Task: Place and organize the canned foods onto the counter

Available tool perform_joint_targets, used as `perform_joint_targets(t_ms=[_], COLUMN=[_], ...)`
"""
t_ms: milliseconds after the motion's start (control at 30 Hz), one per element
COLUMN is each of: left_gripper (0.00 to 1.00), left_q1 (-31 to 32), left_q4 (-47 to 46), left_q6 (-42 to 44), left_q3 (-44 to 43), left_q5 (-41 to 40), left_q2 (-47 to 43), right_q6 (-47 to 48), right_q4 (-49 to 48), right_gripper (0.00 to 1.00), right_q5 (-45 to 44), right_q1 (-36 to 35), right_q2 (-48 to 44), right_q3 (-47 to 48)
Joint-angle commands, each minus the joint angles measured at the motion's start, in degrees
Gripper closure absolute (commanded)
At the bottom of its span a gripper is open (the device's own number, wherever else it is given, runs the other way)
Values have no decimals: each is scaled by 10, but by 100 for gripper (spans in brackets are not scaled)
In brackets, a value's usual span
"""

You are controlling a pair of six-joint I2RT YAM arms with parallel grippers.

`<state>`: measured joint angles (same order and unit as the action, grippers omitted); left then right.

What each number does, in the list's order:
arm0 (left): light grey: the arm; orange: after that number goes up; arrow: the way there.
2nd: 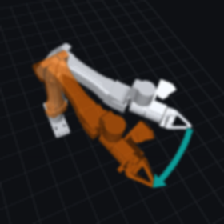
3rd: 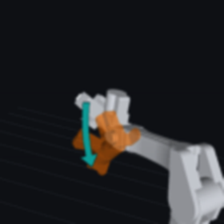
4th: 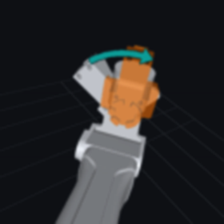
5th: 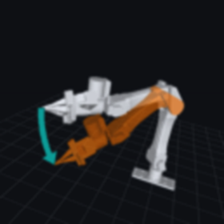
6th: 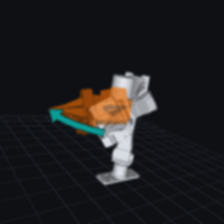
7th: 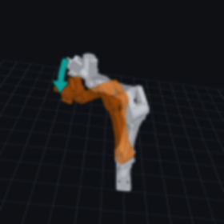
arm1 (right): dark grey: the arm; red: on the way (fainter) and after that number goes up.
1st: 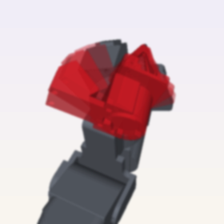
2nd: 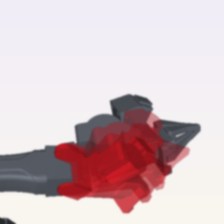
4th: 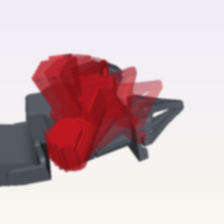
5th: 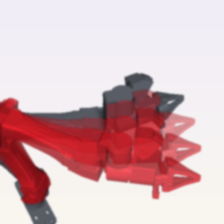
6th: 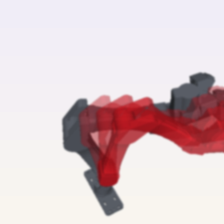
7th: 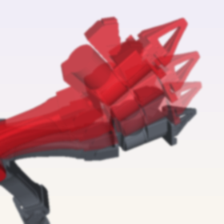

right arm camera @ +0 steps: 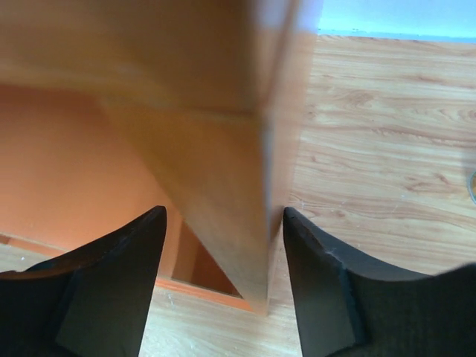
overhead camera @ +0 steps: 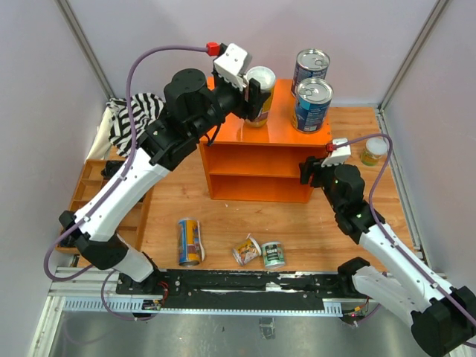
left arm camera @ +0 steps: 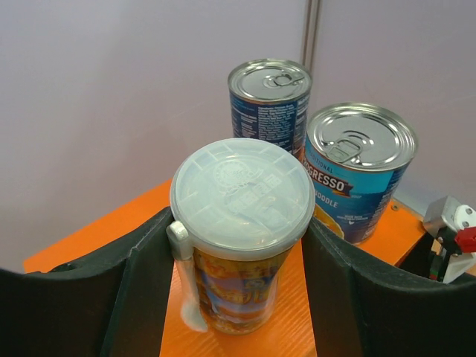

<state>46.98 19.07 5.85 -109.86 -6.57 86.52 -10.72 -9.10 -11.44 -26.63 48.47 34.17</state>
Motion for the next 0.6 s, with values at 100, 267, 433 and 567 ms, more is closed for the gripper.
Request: perform_joint_targets(t_ms=[100,267,433,567], left_gripper=[100,100,100,100], left_q1=[-41,-61,-74,-78], left_q4=[-135,-150,-162,-172], left_q6=[-42,-63,-75,-73], left_q3=[-39,-47,-58,-75], left_q5=[90,114,126,127], left_q2=[8,30,49,67], right_q6=[-26,-31,-46,-48], right_q4=[5,16,32,45], right_gripper=[24,20,19,18], right_q5=[30,24,26,25], right_q1=[-14,-14,-15,-16], right_q2=[-1,-18,-45,-71], right_q3=[28,23,9,0])
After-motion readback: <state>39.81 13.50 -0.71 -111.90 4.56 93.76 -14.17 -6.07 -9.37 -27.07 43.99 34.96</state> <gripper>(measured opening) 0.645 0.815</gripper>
